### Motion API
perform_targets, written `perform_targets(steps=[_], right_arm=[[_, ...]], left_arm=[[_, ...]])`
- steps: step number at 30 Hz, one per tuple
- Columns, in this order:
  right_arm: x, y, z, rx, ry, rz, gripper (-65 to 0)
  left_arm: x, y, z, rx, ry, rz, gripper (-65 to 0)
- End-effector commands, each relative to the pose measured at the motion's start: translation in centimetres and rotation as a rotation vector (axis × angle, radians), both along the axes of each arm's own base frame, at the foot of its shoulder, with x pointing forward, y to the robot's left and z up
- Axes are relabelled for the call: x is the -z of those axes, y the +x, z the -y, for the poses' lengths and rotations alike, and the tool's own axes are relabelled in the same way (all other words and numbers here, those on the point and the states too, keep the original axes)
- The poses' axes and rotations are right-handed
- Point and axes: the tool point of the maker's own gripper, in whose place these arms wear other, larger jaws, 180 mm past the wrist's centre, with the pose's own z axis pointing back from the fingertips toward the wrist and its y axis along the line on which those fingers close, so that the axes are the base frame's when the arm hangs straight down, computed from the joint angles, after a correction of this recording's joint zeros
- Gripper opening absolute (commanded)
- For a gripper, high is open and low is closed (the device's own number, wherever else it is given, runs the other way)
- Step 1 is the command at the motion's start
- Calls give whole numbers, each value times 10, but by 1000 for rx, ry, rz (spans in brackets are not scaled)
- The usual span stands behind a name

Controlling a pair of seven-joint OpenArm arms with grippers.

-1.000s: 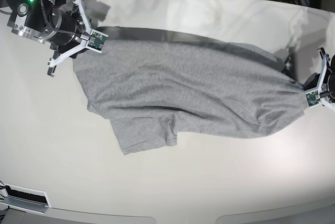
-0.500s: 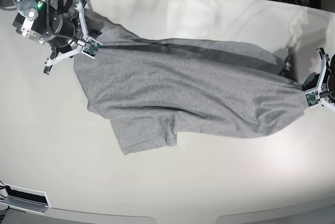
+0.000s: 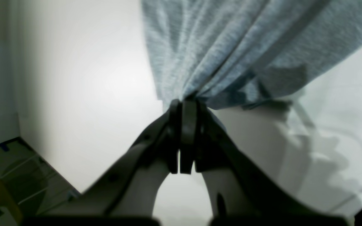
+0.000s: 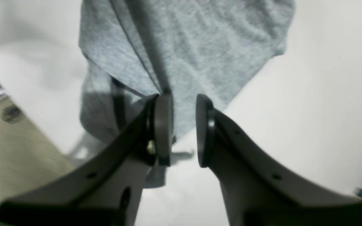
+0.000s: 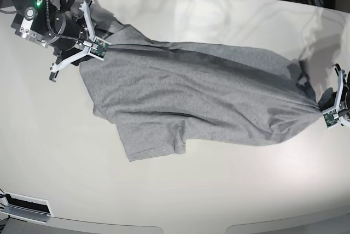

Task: Layout the t-shirt on the table in an organized manner, then fold the t-shirt properly
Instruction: 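Hold the shirt with both grippers and pull it taut lengthwise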

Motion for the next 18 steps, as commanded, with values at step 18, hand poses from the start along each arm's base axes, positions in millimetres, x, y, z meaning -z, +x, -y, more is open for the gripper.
perform_targets(steps=[18], right_arm=[[-10,-1,-26,-17,181,-56,-484]], left_arm=[[-17,9,-9,-14,20,40,-650]])
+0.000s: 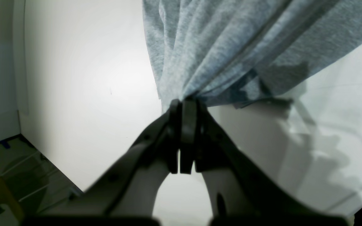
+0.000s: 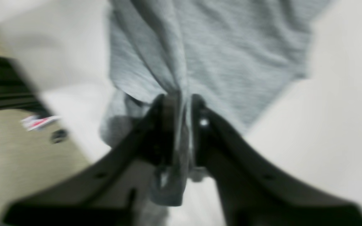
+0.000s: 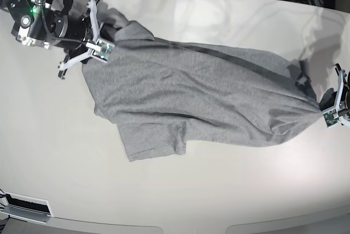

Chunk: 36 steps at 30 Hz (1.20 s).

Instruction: Layout the t-shirt on the table in an organized manner, then fold the t-shirt properly

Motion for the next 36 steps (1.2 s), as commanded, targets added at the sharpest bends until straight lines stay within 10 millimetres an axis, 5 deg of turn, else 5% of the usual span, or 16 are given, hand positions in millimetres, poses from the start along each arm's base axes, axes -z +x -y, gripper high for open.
perform_targets(steps=[1,12,18,24,33,36], right_arm=[[-8,6,-3,0,25,26,-467],[20,-5,-30,37,106,-72,-465],[24,-31,-39,-65,127,-191,-460],[11,-40,-59,-62,274,-254,-318],[23,-47,-50,-62,209,-216,-325],[26,-41,-44,-20,180,-193,-422]], left_arm=[[-18,10,-7,-8,8,44,-650],[-18,10,-7,-8,7,44,-650],[-18,10,-6,-8,6,44,-650],[-18,9,-4,-13,-16,40,-650],[-18,9,-1,-17,-33,38,-650],[-18,9,-1,-17,-32,38,-650]])
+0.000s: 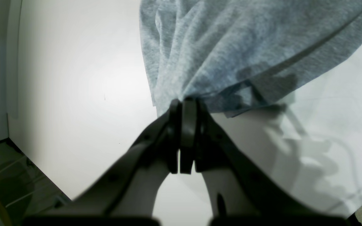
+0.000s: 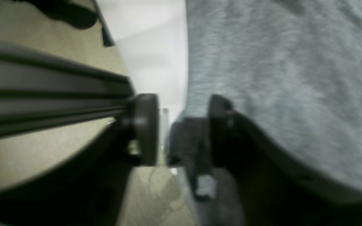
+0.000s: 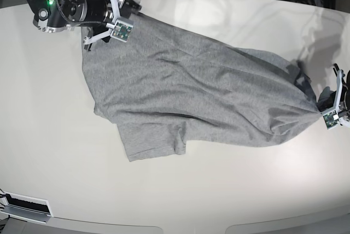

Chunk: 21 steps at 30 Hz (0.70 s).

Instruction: Layout the t-shirt on the table in an organized manner, then fold the t-shirt properly

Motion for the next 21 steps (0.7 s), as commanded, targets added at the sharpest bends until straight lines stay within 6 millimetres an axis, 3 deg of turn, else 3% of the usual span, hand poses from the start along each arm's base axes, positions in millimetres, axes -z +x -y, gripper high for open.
perform_targets(steps=[1,3,5,14,21], right_arm=[[-7,9,0,9,12,34,-484],[-7,11,1,14,3,42,-605],[-8,12,0,-1,6,46,-650],[-27,32,0,-51,-32,123,-650],[-56,78,11,33,-108,293,-650]], left_arm=[[-17,10,-8,-6,19,45,-650],[-17,10,-8,-6,20,45,-650],[-17,10,-8,-6,20,46,-650],[-17,10,-9,-9,24,44,-650],[-20,13,-9,-9,22,55,-650]])
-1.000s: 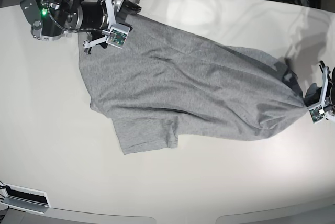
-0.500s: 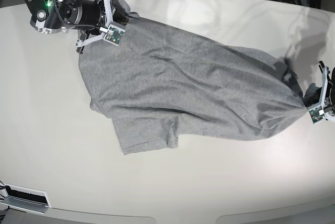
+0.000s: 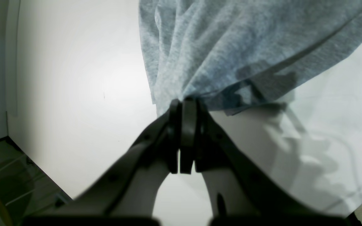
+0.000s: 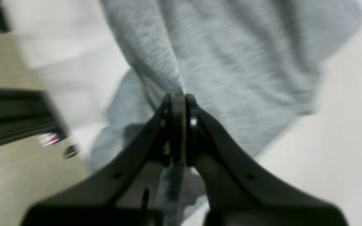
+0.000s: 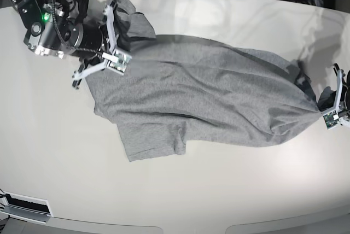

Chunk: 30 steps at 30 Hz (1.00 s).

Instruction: Layout the t-shirt on the table in an organized manner, then fold the t-shirt properly

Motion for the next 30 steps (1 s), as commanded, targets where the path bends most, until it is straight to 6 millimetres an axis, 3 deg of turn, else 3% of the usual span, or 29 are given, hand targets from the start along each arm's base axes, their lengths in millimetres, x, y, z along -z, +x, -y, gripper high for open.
perform_targets(steps=[1,13,17,18,21,22,25,30], right_arm=[[-11,12,2,6,5,58,-650],[-29,79,21,105,-18,228,-650],[-38,99,28,155,-19,264,-644],[-39,102,30,169,-18,271,-581],[-46,110,34,214,-9,294,-344],[-46,110,34,214,-8,294,-296],[-42,104,28,179,2,261,-282],[-33,71,2,50,86,86,-286]], left_arm=[[-20,13,-7,-13,10,65,-650],[-56,54,-24,-127,36,316,-650],[-62,60,-16,-135,-14,346,-650],[-61,60,-14,-139,-31,343,-632],[-57,59,-12,-157,-49,328,-443],[-55,58,-12,-163,-45,322,-384],[-52,57,-16,-183,-25,307,-284],[-46,51,-19,-201,-8,260,-283]])
